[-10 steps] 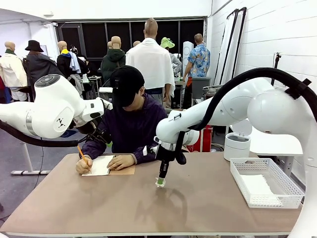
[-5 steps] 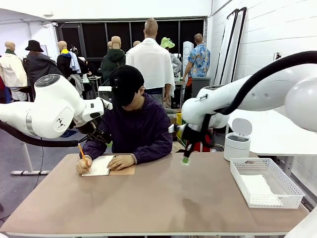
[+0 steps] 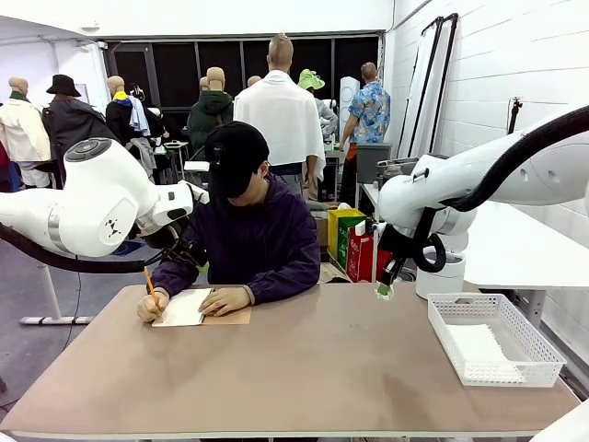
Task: Sort the paper based on its condition.
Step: If a person hands you a paper, place it in the Organizing basket , and if it's crumpled, put it in the Trash can.
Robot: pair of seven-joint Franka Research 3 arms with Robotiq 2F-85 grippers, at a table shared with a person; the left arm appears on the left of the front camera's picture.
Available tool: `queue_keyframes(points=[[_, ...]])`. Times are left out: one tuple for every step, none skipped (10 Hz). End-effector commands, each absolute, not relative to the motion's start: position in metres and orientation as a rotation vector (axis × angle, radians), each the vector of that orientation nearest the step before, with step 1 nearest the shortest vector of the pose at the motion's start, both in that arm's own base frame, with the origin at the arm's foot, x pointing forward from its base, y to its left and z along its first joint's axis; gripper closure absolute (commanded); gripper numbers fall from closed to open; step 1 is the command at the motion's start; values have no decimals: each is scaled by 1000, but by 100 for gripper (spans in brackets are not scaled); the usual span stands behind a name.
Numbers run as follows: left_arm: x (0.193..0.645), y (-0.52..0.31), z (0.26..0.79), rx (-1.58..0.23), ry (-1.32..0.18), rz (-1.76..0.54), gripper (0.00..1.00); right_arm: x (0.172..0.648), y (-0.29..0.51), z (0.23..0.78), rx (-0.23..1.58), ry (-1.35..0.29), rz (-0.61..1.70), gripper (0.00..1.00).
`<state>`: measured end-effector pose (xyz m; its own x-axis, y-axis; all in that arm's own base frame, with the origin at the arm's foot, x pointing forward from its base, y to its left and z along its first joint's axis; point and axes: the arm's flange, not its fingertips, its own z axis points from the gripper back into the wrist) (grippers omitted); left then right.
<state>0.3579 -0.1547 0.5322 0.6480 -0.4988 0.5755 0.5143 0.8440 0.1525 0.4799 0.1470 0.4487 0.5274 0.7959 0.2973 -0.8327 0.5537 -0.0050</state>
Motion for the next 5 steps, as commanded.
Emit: queue_keyframes(points=[[359,-154,531,-20,-655,-578,0,485,150,449,149,-266,997,83],[359,-154,531,-20,-655,-578,0,485,150,449,149,-266,997,83],[359,-154,531,-20,-655,-578,0,485,150,449,149,-266,997,83],[359,-154,531,-20,-655,-578,0,485,150,449,149,-266,997,83],[359,-154,531,-20,-655,-578,0,481,151,449,149,-278,987,83]])
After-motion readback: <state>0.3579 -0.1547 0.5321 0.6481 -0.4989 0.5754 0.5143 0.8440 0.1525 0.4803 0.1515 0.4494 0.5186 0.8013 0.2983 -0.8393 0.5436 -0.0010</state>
